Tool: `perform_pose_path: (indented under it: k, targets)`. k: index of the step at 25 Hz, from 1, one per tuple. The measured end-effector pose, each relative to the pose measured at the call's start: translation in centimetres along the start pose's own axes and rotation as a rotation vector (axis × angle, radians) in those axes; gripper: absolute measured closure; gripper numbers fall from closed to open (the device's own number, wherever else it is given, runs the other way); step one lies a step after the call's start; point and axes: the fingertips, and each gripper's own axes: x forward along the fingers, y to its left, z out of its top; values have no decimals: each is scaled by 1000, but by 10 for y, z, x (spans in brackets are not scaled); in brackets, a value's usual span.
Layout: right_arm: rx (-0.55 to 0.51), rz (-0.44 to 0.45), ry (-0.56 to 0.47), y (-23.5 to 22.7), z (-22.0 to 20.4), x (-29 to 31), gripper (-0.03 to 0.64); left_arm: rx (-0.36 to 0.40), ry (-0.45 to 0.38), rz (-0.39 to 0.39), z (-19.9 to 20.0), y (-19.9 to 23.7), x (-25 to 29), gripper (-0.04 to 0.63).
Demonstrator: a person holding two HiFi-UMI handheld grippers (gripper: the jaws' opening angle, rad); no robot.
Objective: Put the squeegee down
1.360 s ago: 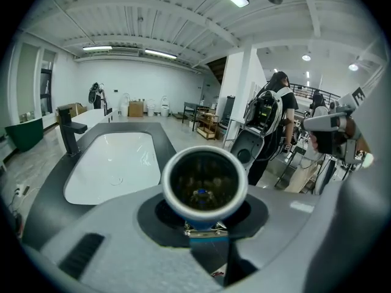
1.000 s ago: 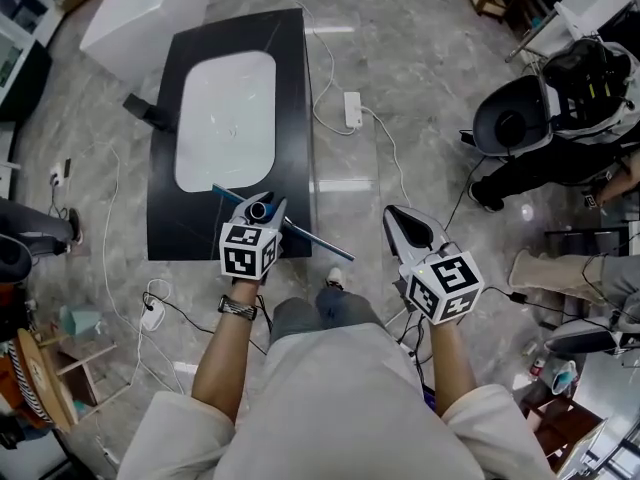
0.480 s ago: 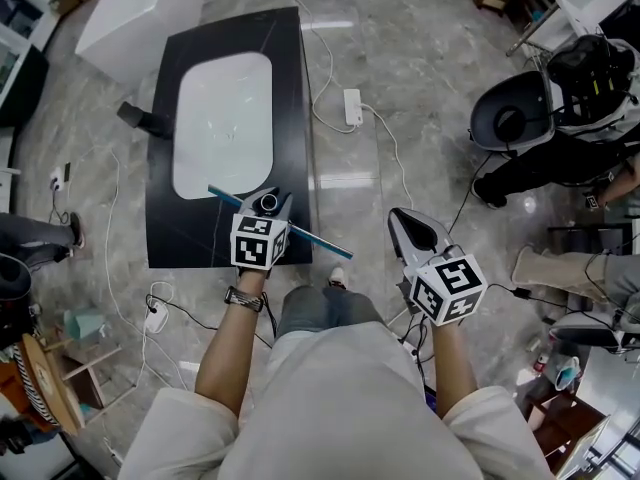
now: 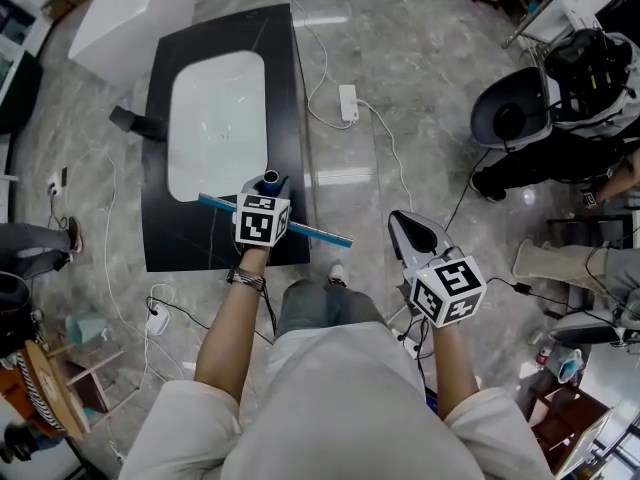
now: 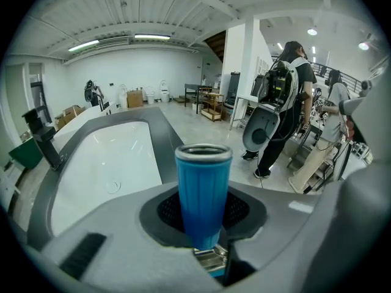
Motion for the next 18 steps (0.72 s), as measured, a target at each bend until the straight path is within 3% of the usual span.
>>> perform_pose_path:
  k: [11,18]
  targets:
    - [7,-17,28,-10,-4,4,611,-30,91,21,-5,19,36,497]
    - [14,-1,26,-7,-9,5,611,-15,106,55,-12,21,45,485]
